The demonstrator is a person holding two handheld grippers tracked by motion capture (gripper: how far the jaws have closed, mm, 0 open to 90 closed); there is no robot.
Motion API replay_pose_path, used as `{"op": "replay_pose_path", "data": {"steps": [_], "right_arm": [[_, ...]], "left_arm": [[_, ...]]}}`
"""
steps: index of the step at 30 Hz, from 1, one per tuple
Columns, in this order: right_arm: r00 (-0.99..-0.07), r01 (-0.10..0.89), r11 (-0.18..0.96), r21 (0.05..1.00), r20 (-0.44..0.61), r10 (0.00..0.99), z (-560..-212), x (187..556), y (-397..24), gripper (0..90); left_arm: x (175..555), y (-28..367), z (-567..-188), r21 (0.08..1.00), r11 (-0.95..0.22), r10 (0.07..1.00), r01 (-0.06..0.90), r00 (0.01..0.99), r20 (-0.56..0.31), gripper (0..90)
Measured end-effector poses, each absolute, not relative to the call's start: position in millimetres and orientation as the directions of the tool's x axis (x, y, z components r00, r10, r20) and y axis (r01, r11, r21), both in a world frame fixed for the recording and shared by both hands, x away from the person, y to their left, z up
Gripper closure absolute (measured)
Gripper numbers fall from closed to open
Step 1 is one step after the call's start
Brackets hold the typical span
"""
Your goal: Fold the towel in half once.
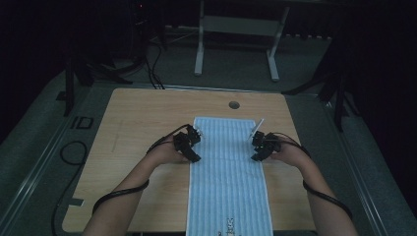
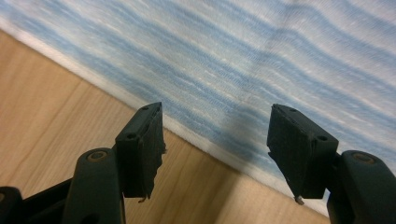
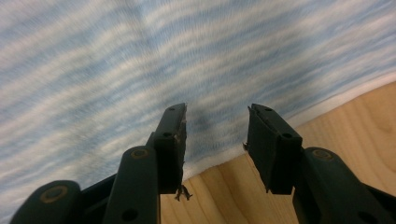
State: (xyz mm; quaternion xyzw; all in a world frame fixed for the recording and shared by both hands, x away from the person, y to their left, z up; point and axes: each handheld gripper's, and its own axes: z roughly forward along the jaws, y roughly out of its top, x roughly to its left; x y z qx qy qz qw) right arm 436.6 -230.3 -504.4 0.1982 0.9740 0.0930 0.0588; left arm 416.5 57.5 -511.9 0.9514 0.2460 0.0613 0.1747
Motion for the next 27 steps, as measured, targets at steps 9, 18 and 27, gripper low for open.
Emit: {"op": "replay_pose_path", "data": {"steps": [9, 18, 27], "right_arm": [[-0.912, 0.398, 0.901, 0.175, -0.036, 0.41, -516.3, 437.6, -233.5, 65.7], [-0.922, 0.368, 0.916, 0.157, -0.07, 0.382, -516.0, 427.2, -227.8, 84.0], [-0.903, 0.401, 0.893, 0.203, -0.079, 0.423, -509.1, 432.1, -232.1, 87.4]], "left_arm": [[418.6, 52.0, -525.1, 0.344, -0.82, 0.491, 0.457, 0.871, 0.014, 41.8], [410.4, 51.5, -523.4, 0.353, -0.828, 0.459, 0.437, 0.888, -0.023, 70.1], [418.1, 53.6, -513.3, 0.383, -0.797, 0.511, 0.467, 0.86, 0.014, 85.4]]}}
